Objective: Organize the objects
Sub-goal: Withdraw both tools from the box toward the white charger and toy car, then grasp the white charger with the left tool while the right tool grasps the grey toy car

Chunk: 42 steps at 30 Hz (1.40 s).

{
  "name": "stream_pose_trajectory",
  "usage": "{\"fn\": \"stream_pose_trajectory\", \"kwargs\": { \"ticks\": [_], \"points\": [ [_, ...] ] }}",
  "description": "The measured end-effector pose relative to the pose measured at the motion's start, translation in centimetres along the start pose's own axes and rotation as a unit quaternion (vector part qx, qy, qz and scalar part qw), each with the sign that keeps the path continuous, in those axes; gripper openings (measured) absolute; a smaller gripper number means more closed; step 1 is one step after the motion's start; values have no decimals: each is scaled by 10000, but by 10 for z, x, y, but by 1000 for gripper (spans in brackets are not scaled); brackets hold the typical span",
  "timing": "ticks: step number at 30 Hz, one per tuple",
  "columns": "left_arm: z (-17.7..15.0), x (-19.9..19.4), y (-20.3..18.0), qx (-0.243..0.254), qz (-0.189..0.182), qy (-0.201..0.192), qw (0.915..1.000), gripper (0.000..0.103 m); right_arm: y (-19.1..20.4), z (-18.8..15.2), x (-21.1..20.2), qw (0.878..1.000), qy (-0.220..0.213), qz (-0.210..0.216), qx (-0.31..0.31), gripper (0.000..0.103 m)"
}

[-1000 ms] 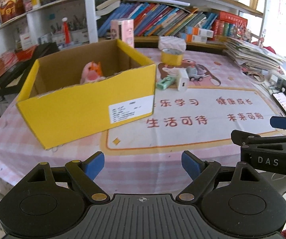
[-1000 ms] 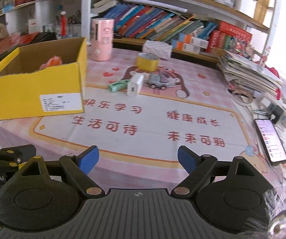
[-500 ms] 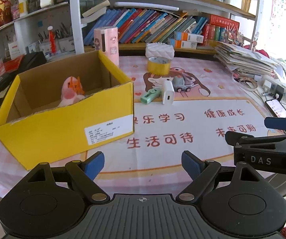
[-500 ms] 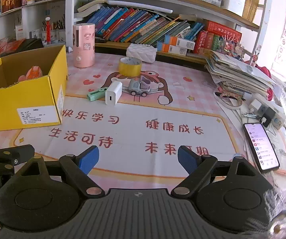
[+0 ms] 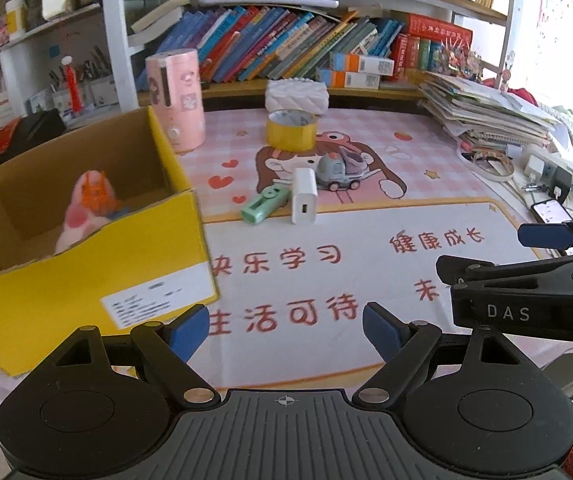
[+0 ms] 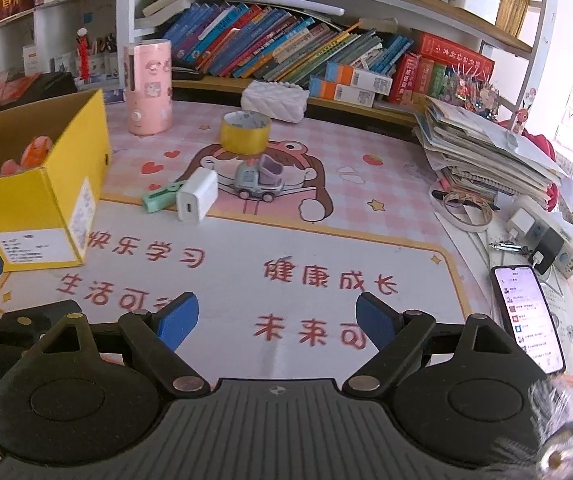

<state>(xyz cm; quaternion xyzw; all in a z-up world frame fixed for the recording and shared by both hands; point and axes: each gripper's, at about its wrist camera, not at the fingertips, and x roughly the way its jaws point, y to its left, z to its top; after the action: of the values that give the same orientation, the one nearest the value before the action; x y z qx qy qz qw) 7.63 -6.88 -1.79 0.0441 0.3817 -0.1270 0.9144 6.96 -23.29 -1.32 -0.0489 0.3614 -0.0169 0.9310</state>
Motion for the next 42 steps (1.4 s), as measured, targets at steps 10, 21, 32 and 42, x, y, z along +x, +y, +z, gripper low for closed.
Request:
{"fn": "stream_pose_trajectory", "kwargs": {
  "ticks": [10,21,32,42],
  "points": [
    [27,40,-31,3,188,-4,9998,81,-39,20,37,9998,76,158,-3,83],
    [67,89,-42,-177,597,-39,9981,55,-74,61,82,9975,-90,647,266,71],
    [98,157,-34,-405,722,270,9962,41,-74,97,130,9945,-234,1021,-24,70],
    [101,179,-34,-297,661,410,9965,24,-61,111,168,9906,-143,1325,-307,70]
  ]
}}
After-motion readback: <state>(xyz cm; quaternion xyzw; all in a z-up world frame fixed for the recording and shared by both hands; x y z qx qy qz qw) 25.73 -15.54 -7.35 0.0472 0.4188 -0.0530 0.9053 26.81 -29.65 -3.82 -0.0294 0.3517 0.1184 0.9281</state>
